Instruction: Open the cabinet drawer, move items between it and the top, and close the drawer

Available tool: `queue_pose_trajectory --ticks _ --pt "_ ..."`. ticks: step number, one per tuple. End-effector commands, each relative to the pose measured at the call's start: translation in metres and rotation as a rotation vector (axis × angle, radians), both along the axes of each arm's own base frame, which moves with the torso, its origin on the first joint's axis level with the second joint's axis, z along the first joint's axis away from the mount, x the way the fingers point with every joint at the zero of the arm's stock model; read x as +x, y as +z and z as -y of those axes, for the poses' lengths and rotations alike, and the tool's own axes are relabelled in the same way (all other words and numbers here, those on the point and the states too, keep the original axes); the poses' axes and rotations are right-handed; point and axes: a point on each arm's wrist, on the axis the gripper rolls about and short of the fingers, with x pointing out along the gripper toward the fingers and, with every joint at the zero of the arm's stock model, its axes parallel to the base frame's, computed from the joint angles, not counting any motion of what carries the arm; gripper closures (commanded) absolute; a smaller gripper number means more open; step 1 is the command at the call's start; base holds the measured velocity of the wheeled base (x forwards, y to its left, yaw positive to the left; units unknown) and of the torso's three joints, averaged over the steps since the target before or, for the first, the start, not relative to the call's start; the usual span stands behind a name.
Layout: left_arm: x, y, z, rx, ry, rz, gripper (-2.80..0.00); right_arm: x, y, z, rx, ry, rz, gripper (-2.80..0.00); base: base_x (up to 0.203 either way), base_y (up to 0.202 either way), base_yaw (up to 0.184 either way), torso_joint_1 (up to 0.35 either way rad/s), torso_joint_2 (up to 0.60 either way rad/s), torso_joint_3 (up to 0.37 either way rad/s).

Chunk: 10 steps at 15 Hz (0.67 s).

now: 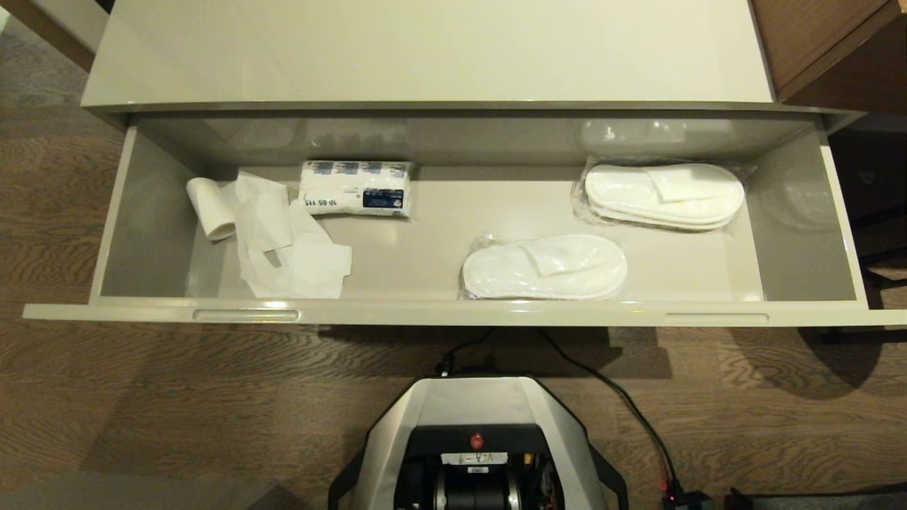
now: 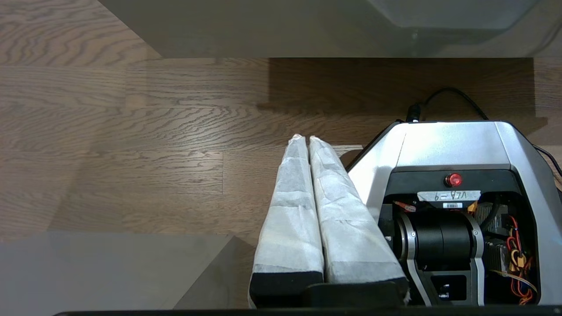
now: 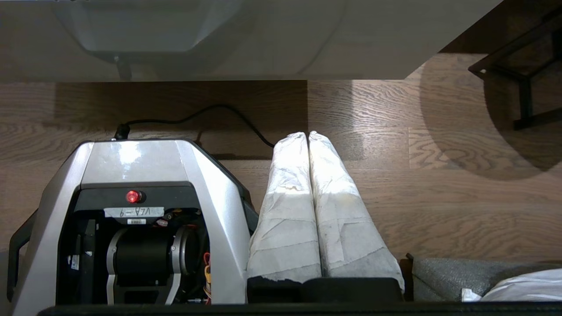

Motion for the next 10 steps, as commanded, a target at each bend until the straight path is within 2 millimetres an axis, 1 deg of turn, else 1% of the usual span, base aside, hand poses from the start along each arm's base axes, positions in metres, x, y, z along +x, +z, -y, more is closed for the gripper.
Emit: queue_pose_trajectory --ticks 1,10 --pt "0.0001 0.0000 0.0000 0.000 0.001 -0.001 0.00 0.0002 -0.0004 0.0000 0.000 0.001 -0.002 0.00 0.000 0.000 0.000 0.000 0.00 0.000" --pt "0.0001 0.0000 0.0000 0.000 0.001 -0.001 0.00 0.0002 -0.0004 0.0000 0.000 0.001 -0.002 0.00 0.000 0.000 0.000 0.000 0.00 0.000"
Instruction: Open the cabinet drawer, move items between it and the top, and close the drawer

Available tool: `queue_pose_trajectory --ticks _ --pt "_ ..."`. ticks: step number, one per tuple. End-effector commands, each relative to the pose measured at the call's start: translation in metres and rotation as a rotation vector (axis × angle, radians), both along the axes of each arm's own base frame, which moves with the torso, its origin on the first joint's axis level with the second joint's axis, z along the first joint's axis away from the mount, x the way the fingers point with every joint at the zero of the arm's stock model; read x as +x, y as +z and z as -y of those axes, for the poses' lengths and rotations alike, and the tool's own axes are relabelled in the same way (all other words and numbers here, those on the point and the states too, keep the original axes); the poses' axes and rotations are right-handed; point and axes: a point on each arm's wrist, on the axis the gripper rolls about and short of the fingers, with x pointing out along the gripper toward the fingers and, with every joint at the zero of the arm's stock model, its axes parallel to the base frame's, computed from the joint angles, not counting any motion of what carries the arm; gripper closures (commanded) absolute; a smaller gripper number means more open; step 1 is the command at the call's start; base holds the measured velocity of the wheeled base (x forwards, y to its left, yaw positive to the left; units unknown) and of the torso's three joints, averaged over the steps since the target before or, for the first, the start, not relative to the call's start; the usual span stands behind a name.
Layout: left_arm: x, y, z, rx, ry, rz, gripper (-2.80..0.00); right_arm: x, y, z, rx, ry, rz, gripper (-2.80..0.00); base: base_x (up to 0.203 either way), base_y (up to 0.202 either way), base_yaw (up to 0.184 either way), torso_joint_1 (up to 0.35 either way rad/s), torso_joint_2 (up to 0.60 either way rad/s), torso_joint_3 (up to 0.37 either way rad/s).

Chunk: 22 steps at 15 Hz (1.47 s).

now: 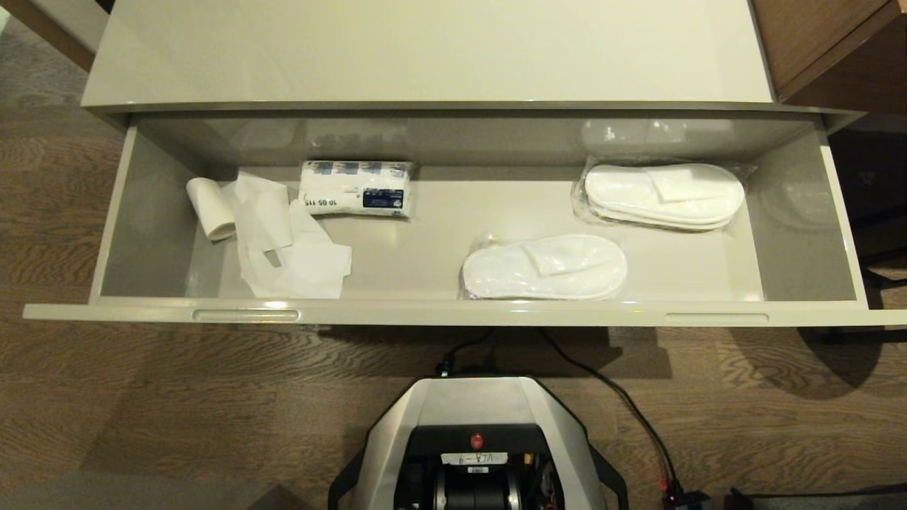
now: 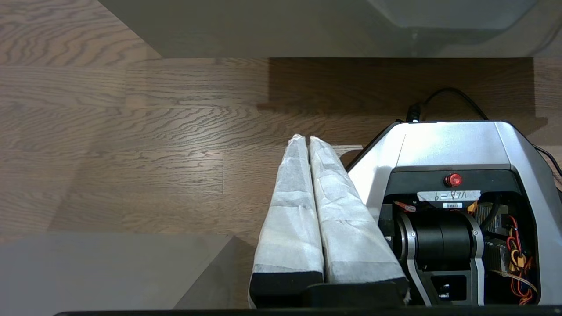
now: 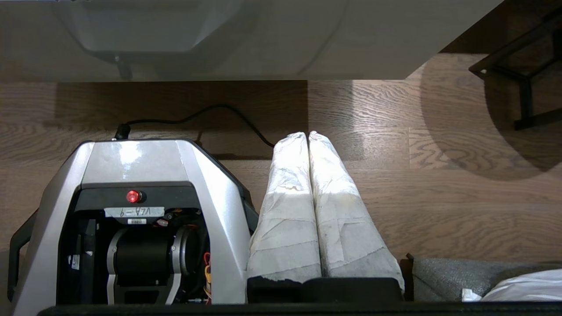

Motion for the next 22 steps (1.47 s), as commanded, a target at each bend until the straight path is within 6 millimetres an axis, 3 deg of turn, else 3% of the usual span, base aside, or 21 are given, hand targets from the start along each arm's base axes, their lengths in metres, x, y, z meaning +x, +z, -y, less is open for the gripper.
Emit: queue_pose_trajectory --ticks 1,22 --pt "0.0001 0.0000 0.0000 0.000 0.001 -0.002 0.00 0.0002 -0.0004 0.0000 0.000 0.001 -0.002 0.00 0.000 0.000 0.000 0.000 0.00 0.000" --pt "0.0001 0.0000 0.0000 0.000 0.001 -0.002 0.00 0.0002 -0.0004 0.0000 0.000 0.001 -0.002 0.00 0.000 0.000 0.000 0.000 0.00 0.000"
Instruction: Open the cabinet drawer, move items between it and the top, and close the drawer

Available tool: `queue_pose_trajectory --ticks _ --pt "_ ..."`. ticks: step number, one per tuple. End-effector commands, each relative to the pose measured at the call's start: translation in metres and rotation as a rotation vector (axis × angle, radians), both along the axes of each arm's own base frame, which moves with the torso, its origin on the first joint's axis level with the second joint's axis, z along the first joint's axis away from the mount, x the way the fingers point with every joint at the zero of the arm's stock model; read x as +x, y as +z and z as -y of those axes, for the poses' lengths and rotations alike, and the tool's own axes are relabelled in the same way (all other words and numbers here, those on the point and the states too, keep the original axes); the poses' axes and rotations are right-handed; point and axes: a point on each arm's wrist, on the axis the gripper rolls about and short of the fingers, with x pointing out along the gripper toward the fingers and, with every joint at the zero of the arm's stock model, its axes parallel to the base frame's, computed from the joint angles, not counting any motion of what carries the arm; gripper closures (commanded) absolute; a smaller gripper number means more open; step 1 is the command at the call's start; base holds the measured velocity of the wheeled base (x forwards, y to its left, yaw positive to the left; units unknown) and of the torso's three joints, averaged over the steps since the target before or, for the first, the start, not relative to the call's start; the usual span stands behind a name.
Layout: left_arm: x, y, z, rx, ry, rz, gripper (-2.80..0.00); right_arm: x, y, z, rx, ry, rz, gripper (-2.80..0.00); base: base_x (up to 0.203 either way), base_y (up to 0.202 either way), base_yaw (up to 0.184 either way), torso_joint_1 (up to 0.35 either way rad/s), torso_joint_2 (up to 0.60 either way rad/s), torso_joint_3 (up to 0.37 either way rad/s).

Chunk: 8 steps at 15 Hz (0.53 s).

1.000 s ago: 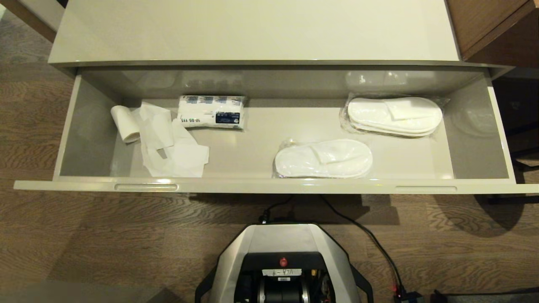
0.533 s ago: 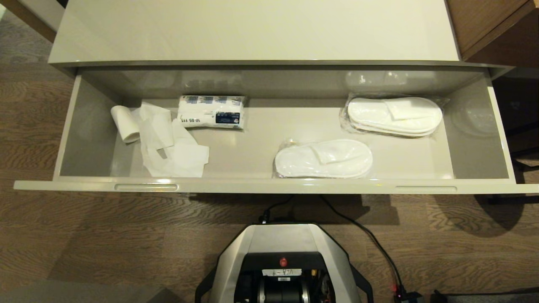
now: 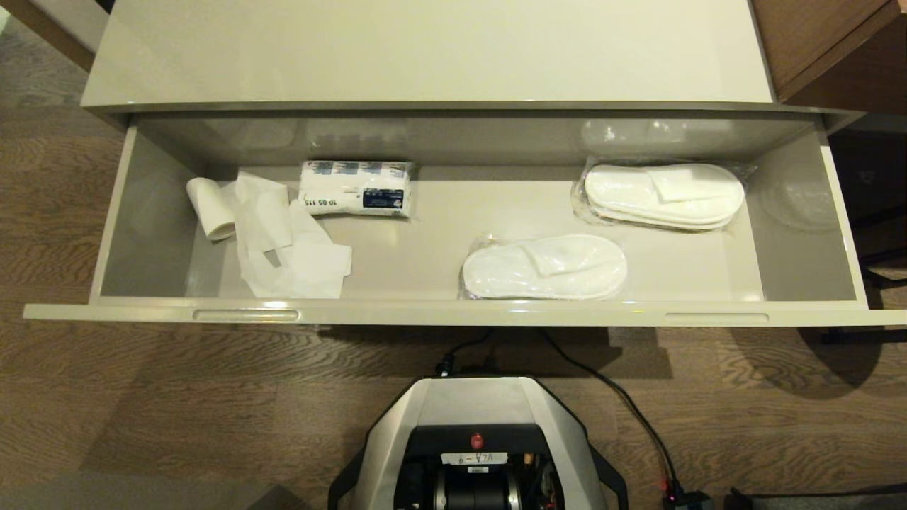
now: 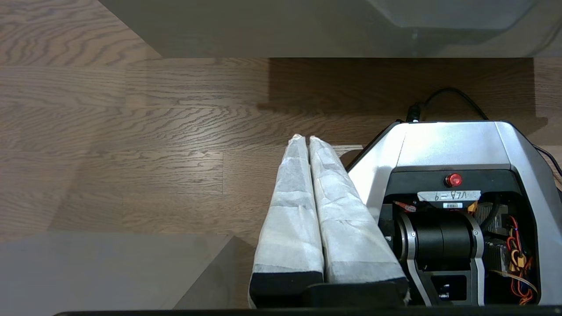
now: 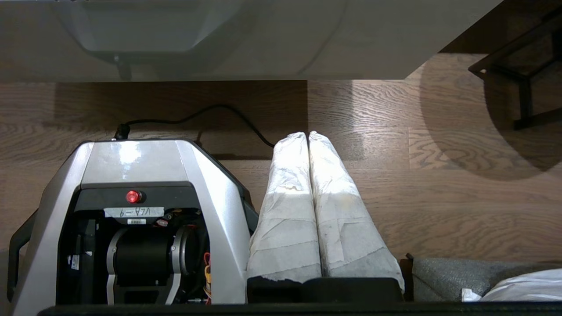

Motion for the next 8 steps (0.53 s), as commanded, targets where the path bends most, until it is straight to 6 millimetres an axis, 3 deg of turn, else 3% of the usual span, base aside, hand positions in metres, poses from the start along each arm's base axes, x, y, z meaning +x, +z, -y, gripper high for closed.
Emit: queue_pose_trajectory --ticks 1,8 --pt "0.0001 0.0000 0.0000 0.000 0.001 -0.002 0.00 0.0002 -0.0004 0.0000 0.000 0.002 -0.002 0.00 0.000 0.000 0.000 0.000 0.00 0.000" --pt "0.0001 0.0000 0.0000 0.000 0.001 -0.002 0.00 0.0002 -0.0004 0.0000 0.000 0.002 -0.002 0.00 0.000 0.000 0.000 0.000 0.00 0.000"
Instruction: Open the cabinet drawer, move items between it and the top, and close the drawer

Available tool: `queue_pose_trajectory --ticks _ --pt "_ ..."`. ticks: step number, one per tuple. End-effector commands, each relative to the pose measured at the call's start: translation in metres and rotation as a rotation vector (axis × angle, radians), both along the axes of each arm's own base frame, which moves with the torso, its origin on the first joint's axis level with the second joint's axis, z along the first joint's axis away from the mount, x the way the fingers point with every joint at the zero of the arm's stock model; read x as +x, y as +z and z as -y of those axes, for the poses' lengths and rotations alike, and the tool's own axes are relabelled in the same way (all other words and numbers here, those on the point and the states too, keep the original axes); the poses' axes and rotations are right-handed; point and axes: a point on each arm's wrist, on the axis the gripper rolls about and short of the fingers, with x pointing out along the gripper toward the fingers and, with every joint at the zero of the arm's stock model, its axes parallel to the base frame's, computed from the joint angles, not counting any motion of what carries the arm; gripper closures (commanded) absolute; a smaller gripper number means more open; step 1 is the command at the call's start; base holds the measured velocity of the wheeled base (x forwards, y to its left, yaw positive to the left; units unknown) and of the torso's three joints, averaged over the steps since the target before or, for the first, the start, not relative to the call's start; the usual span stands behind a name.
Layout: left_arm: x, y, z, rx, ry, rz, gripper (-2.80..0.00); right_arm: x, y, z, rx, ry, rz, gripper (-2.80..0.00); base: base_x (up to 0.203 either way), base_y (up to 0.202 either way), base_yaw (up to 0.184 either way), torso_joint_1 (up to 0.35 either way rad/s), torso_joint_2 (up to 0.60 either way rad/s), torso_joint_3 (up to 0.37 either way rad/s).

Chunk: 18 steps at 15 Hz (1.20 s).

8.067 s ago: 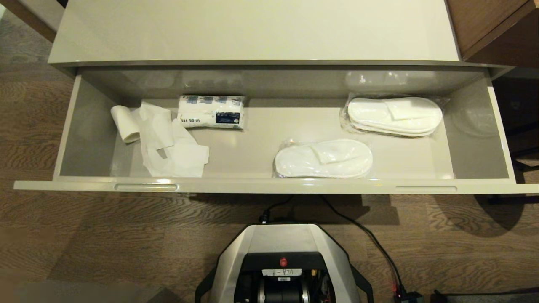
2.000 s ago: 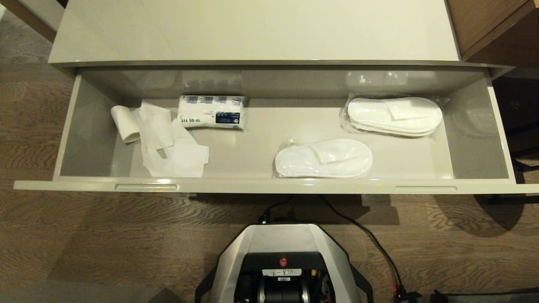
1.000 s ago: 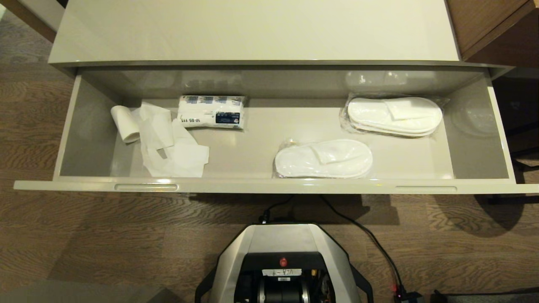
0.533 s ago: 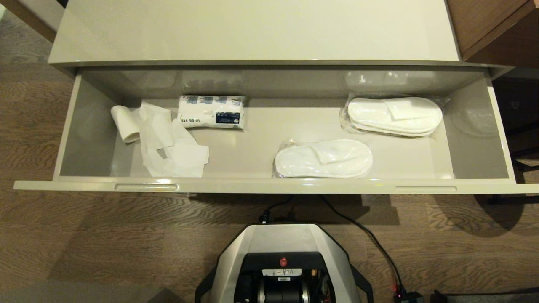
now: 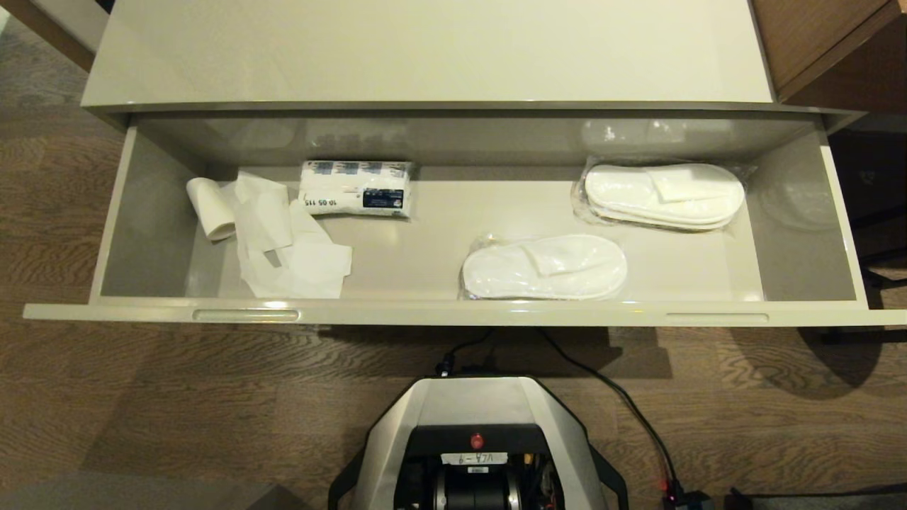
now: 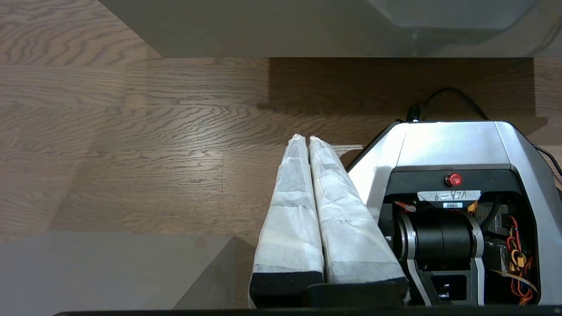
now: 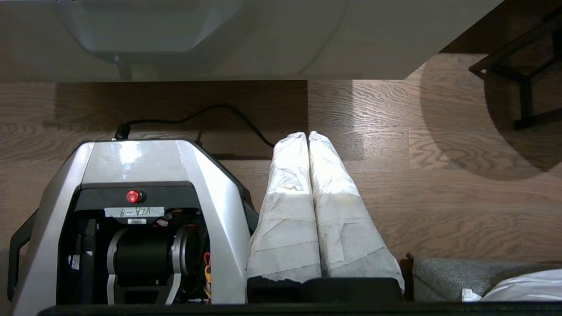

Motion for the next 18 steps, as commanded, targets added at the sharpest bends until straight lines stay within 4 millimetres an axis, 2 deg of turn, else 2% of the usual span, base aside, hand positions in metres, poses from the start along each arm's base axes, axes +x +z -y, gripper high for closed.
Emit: queue_pose_trajectory --ticks 1,18 --pt "0.0001 0.0001 0.0000 0.000 0.001 -0.001 0.00 0.0002 -0.0004 0.0000 0.000 0.001 -0.002 0.00 0.000 0.000 0.000 0.000 0.00 0.000" --pt "0.0001 0.0001 0.0000 0.000 0.001 -0.001 0.00 0.0002 -0.0004 0.0000 0.000 -0.001 -0.002 0.00 0.000 0.000 0.000 0.000 0.00 0.000"
